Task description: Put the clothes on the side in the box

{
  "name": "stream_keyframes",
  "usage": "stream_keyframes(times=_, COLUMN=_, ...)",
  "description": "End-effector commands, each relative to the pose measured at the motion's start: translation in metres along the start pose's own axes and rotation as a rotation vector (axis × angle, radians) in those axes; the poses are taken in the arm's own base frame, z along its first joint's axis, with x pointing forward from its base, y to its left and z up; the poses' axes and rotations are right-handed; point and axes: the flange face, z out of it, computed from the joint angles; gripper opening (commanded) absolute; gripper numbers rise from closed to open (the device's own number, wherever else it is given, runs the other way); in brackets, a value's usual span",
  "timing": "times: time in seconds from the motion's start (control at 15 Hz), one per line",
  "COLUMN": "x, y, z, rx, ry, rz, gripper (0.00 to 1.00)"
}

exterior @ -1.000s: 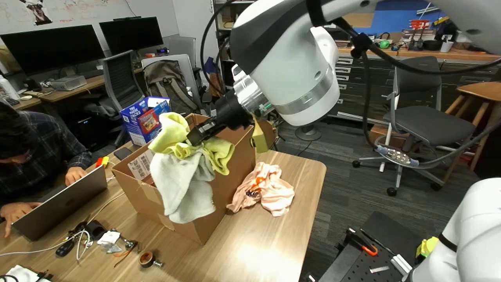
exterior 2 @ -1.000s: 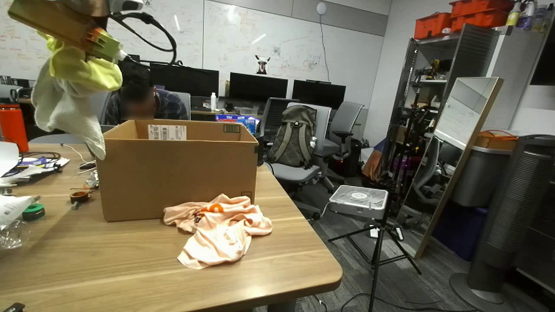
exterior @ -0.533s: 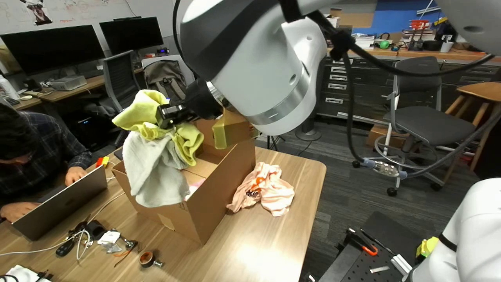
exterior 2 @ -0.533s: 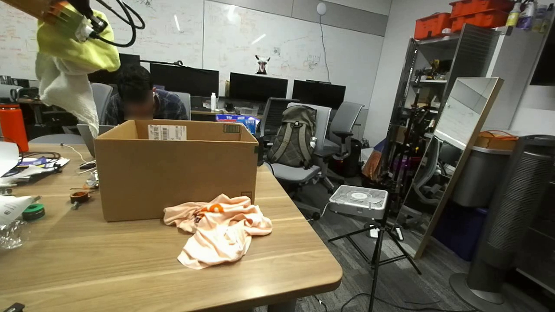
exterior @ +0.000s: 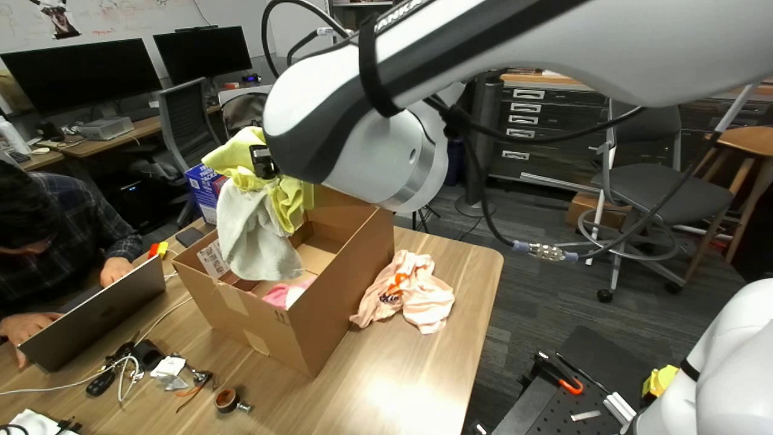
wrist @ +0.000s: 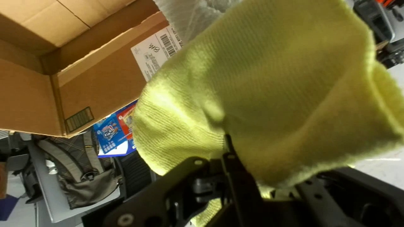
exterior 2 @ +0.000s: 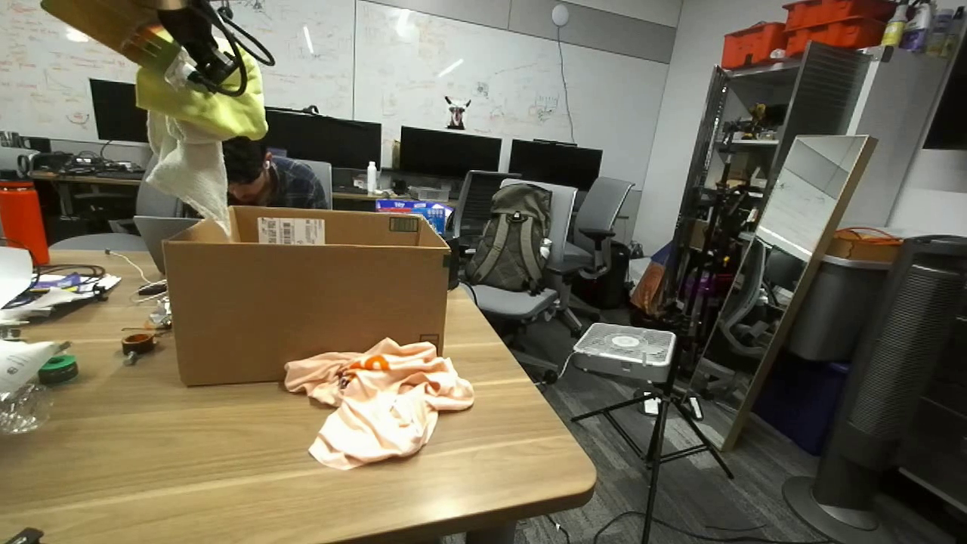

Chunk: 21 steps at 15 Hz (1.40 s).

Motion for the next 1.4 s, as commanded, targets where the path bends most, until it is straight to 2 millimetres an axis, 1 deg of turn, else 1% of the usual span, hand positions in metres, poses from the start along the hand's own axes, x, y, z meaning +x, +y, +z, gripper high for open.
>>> stream_keyframes(times=0.0, x=0.016, y=0.014, z=0.005, rx=-0.05, ry=0.055, rz=0.073, gripper=0.05)
stream_keyframes(times=0.27, x=0.029, y=0.029, z=0.002, rx=-0.102, ry=0.061, rz=0.118, gripper=0.05)
stream_keyframes(times=0.53, x=0.037, y=0.031, z=0.0, rx=-0.152, ry=0.049, rz=0.127, gripper=0.06)
stream_keyframes(times=0.6, x=0.037, y=0.029, z=0.001, rx=-0.16, ry=0.044, rz=0.125, gripper=0.43)
stream_keyframes(times=0.67, x=0.038, y=0.026, z=0.002, rx=-0.17, ry=0.028, rz=0.124, gripper=0.44)
stream_keyframes(times=0.87, x=0.039, y=0.015, z=0.006, rx=-0.206, ry=-0.018, rz=0.115, gripper=0.65)
stream_keyframes(times=1.07, x=0.045, y=0.006, z=0.008, rx=-0.24, ry=-0.048, rz=0.105, gripper=0.89)
stream_keyframes(times=1.13, x=0.047, y=0.004, z=0.009, rx=-0.25, ry=-0.053, rz=0.097, gripper=0.96)
stream_keyframes(times=1.2, x=0.051, y=0.004, z=0.009, rx=-0.263, ry=-0.065, rz=0.099, gripper=1.0)
stream_keyframes(times=1.33, x=0.055, y=0.01, z=0.01, rx=-0.296, ry=-0.093, rz=0.097, gripper=1.0)
